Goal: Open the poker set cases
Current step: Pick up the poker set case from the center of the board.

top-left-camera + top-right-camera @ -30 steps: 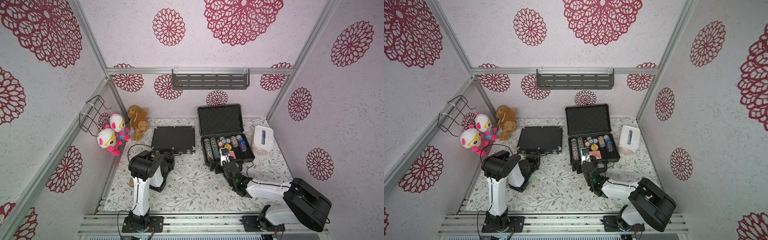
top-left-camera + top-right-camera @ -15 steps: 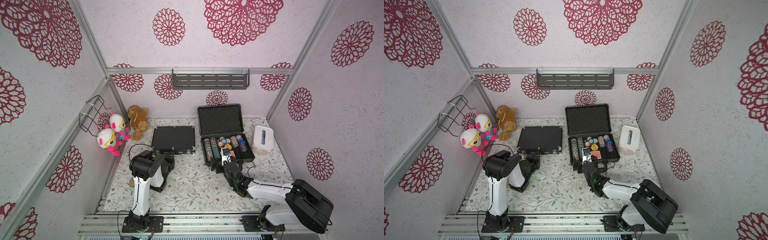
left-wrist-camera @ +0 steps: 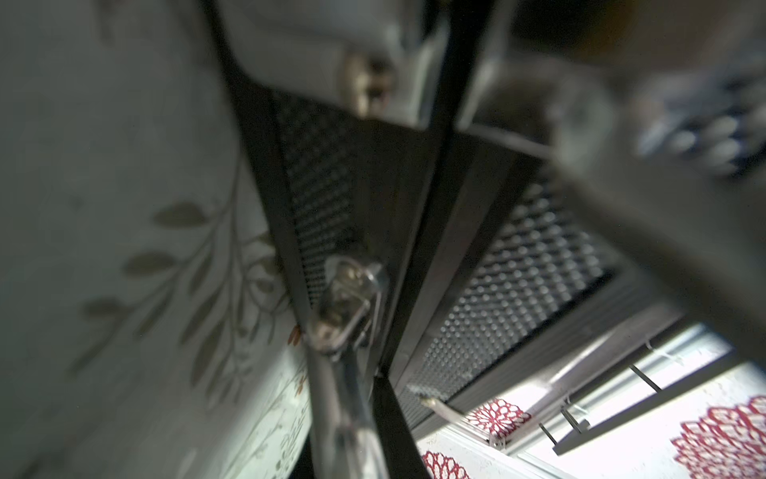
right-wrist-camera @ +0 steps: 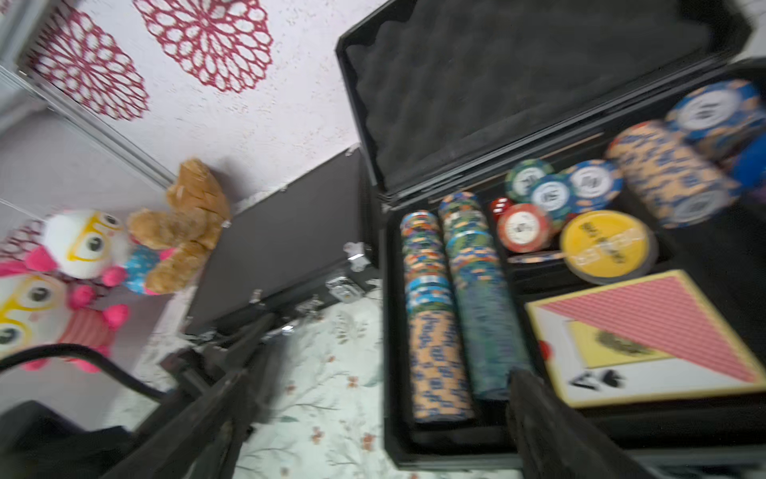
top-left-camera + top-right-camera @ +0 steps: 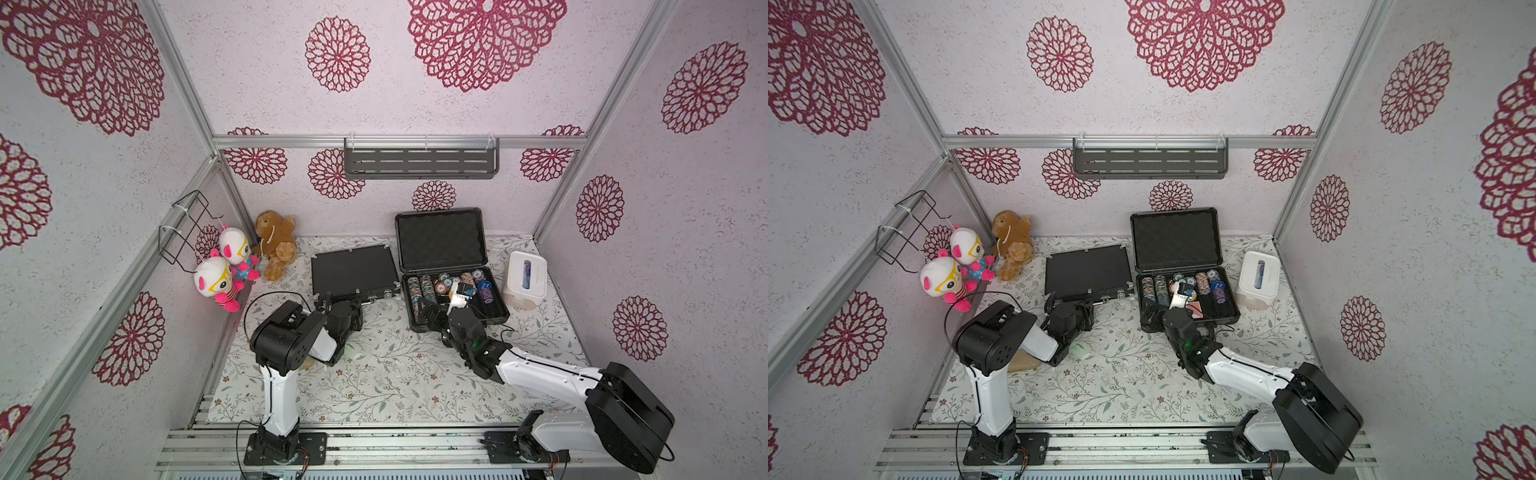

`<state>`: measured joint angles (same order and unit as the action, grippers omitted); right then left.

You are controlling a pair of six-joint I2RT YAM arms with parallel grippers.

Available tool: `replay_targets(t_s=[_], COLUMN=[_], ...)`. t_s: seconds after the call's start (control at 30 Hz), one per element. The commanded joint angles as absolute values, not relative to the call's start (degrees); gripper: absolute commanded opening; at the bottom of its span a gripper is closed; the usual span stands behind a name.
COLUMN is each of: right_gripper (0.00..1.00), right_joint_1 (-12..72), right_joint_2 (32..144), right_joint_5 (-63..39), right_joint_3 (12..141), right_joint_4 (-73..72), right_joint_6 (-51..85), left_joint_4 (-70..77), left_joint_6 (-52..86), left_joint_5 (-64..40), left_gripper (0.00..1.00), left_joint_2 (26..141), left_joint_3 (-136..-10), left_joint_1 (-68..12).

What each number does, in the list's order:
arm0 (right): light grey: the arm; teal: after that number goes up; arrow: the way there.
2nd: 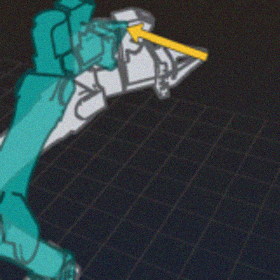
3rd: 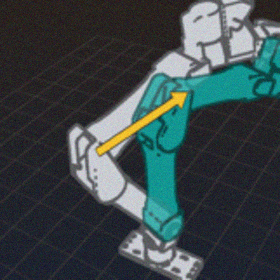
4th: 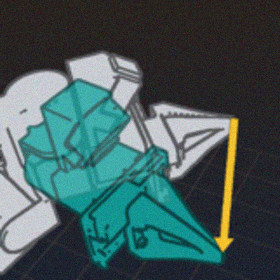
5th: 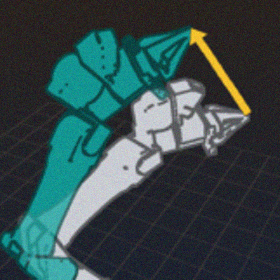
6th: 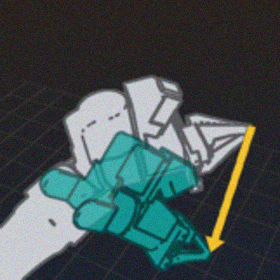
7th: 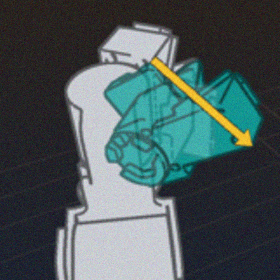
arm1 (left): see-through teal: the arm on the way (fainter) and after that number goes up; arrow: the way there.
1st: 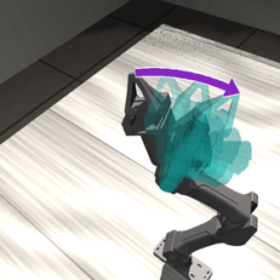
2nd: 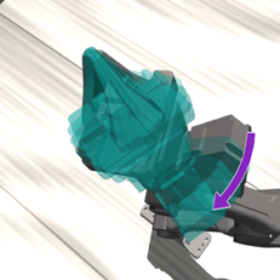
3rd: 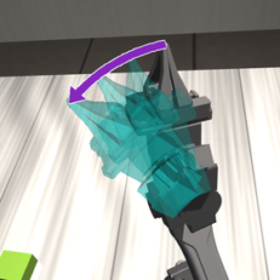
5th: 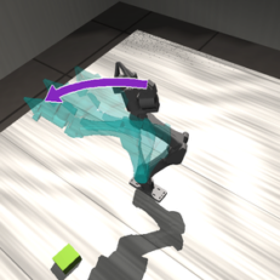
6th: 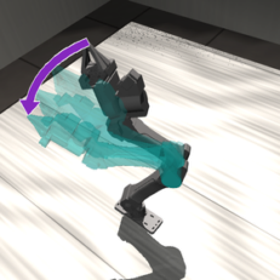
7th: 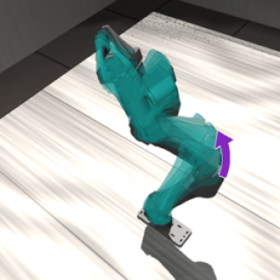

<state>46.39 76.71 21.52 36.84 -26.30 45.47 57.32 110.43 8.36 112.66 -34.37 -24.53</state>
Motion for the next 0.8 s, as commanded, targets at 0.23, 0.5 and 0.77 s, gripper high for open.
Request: replay_targets(t_s=[0.23, 0.5, 0.77], right_gripper=[0.93, 0.84, 0.73], right_joint_1=[50.7, 51.7, 52.34], right_joint_2=[92.48, 102.14, 110.72], right_joint_5=[17.27, 24.46, 25.68], right_joint_3=[44.87, 43.07, 47.76], right_joint_4=[-38.45, -60.4, -62.67], right_joint_6=[71.42, 82.56, 91.61], left_joint_4=[51.89, 53.27, 49.45], left_joint_6=[116.8, 122.13, 121.82], left_joint_5=[3.97, 3.03, 3.15], left_gripper=[0.0, 0.0, 0.0], left_joint_2=[97.91, 95.37, 90.52], left_joint_3=[-41.21, -41.32, -40.69], left_joint_1=[-24.64, -24.24, -23.91])
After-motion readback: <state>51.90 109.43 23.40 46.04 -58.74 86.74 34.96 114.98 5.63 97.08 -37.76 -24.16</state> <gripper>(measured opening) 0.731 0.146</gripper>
